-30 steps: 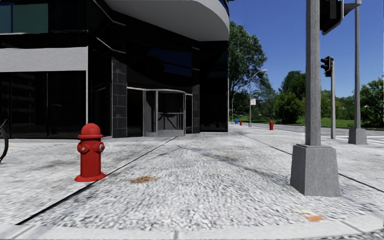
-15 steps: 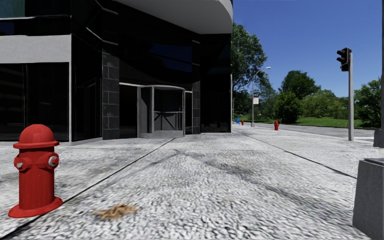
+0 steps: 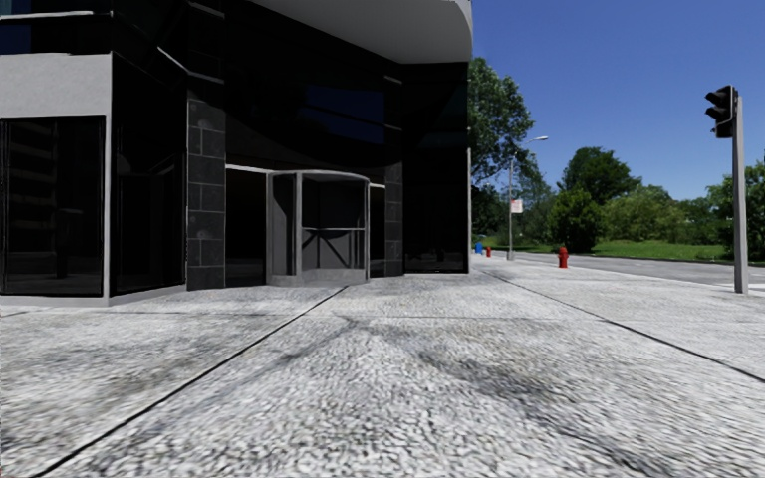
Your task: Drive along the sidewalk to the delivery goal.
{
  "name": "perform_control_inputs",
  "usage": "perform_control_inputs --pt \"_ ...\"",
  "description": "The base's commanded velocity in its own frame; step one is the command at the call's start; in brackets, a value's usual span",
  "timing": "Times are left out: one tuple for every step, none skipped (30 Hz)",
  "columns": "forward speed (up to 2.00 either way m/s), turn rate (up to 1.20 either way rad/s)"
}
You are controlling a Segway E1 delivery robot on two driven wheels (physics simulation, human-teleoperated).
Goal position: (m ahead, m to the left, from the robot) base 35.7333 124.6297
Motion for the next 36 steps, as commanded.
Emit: perform_control_inputs --pt "1.55 0.35" --pt "1.55 0.36" --pt "1.55 0.37" --pt "1.55 0.37" --pt "1.55 0.37" --pt "1.55 0.38" --pt "1.55 0.39" --pt "1.55 0.39" --pt "1.55 0.39" --pt "1.55 0.39" --pt "1.55 0.4" --pt "1.55 0.4" --pt "1.55 0.44" --pt "1.55 0.46" --pt "1.55 0.46" --pt "1.55 0.47" --pt "1.55 0.5" --pt "1.55 0.54" --pt "1.55 0.54" --pt "1.55 0.54" --pt "1.55 0.55" --pt "1.55 0.55" --pt "1.56 0.55" --pt "1.56 0.55" --pt "1.56 0.55" --pt "1.56 0.55" --pt "1.56 0.55" --pt "1.56 0.55" --pt "1.56 0.55" --pt "1.56 0.55" --pt "1.56 0.55" --pt "1.56 0.55" --pt "1.57 0.55" --pt "1.57 0.55" --pt "1.57 0.55" --pt "1.57 0.55"
